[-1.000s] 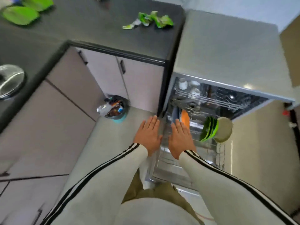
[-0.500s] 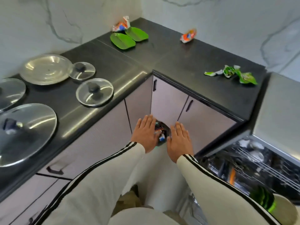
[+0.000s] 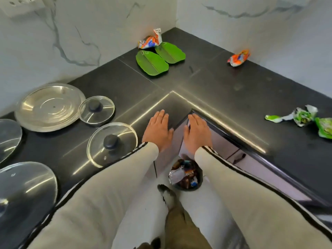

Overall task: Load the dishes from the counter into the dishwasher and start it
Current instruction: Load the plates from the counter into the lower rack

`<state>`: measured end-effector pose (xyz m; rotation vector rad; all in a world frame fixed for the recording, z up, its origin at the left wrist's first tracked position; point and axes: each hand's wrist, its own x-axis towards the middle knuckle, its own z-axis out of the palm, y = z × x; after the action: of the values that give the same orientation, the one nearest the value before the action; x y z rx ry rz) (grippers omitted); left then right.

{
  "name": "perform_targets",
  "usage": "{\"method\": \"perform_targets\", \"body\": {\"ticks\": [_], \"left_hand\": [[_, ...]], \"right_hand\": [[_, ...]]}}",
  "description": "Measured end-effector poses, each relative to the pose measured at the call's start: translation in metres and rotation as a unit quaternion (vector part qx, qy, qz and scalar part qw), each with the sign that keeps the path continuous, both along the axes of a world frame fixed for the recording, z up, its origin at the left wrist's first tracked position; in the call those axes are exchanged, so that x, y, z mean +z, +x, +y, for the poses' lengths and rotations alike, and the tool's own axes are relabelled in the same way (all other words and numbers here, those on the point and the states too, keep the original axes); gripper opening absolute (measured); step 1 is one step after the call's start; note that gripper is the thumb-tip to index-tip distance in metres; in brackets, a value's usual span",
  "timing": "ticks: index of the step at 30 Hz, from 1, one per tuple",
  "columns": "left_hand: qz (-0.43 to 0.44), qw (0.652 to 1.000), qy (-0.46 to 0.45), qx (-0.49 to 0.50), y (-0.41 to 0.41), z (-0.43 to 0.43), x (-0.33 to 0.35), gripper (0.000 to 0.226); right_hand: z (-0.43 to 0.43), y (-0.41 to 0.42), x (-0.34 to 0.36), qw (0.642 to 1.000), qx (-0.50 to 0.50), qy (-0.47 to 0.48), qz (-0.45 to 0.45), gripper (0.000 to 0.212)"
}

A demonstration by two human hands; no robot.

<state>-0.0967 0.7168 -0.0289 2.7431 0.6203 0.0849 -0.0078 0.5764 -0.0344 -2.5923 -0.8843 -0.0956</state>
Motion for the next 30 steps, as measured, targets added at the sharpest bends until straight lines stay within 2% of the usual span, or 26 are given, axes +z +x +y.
{"method": "perform_targets", "body": {"ticks": [4,6,9,12,16,22,27,30], "left_hand": [[-0.055,0.991,-0.068,0.100,0.090,0.075,0.000,0.066],[-0.084,0.977,-0.113,0.162,0.131,0.108,-0.002,0.065],[-0.112,0.942,-0.189,0.255,0.184,0.152,-0.006,0.062],[-0.128,0.908,-0.213,0.337,0.231,0.194,-0.016,0.051],[-0.125,0.860,-0.211,0.448,0.276,0.239,-0.029,0.044],[-0.101,0.820,-0.228,0.515,0.298,0.277,-0.042,0.032],[-0.117,0.819,-0.244,0.507,0.293,0.282,-0.041,0.026],[-0.154,0.794,-0.290,0.511,0.286,0.276,-0.038,0.023]], "right_hand": [[0.080,0.109,0.004,0.998,0.018,0.032,-0.051,0.046],[0.119,0.162,0.002,0.998,0.029,0.035,-0.042,0.046],[0.173,0.234,-0.009,0.999,0.045,0.021,-0.008,0.046],[0.231,0.307,-0.015,0.997,0.051,0.025,0.047,0.049],[0.299,0.385,-0.012,0.992,-0.036,0.044,0.115,0.050],[0.342,0.439,-0.013,0.970,-0.142,0.032,0.197,0.050],[0.328,0.442,-0.016,0.970,-0.137,0.016,0.200,0.028],[0.309,0.434,-0.014,0.958,-0.112,0.024,0.262,0.013]]}}
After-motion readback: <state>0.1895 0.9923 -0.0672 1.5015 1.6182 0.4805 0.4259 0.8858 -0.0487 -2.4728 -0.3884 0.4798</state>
